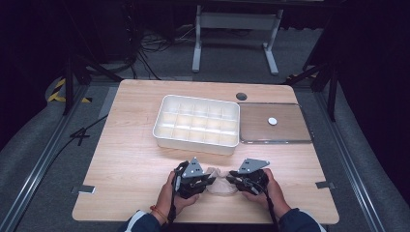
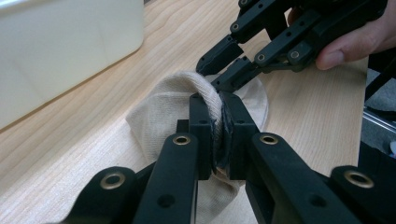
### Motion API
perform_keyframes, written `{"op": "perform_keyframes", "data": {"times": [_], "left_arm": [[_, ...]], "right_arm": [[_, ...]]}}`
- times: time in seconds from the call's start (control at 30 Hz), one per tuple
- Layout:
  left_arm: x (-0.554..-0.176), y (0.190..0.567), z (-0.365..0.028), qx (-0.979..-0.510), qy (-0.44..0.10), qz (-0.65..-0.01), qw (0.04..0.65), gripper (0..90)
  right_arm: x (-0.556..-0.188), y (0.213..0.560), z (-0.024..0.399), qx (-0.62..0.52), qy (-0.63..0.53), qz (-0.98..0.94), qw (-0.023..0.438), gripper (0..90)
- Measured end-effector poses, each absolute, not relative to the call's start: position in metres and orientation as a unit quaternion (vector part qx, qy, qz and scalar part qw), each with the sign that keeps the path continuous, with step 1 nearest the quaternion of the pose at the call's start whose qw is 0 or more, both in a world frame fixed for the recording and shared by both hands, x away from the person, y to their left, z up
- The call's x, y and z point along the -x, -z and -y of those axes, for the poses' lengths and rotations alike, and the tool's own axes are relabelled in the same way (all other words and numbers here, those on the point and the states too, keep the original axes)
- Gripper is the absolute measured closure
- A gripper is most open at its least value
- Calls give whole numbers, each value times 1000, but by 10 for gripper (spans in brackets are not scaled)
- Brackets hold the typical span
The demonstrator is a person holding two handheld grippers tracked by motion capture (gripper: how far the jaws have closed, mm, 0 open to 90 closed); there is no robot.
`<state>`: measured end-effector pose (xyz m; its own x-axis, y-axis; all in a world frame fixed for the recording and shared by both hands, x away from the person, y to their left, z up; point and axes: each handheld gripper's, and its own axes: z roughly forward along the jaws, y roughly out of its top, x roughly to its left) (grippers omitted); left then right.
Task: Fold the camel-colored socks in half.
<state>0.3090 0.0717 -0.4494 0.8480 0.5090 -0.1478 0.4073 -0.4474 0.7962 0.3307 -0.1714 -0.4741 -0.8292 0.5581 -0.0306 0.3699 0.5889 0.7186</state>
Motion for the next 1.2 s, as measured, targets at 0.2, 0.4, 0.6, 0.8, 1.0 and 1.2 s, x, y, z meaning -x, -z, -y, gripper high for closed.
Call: {"op": "perform_keyframes", "data": {"times": [0.2,0.4,0.6,0.8,1.0,1.2], "left_arm": [[-309,450,-67,-849,-53,-266,453,846],[-309,453,-59,-849,-49,-265,455,846],[-309,460,-53,-853,-50,-264,447,844],[-311,464,-54,-852,-49,-273,444,840],[-313,464,-56,-849,-51,-275,448,836],[-313,464,-56,-848,-51,-276,450,829]], "right_arm": [[-330,474,171,-264,-369,-882,128,739],[-330,474,171,-264,-370,-882,127,747],[-329,475,171,-265,-372,-881,126,749],[-330,474,174,-281,-381,-873,120,707],[-327,464,186,-286,-394,-864,126,720],[-323,464,191,-287,-385,-869,123,727]]}}
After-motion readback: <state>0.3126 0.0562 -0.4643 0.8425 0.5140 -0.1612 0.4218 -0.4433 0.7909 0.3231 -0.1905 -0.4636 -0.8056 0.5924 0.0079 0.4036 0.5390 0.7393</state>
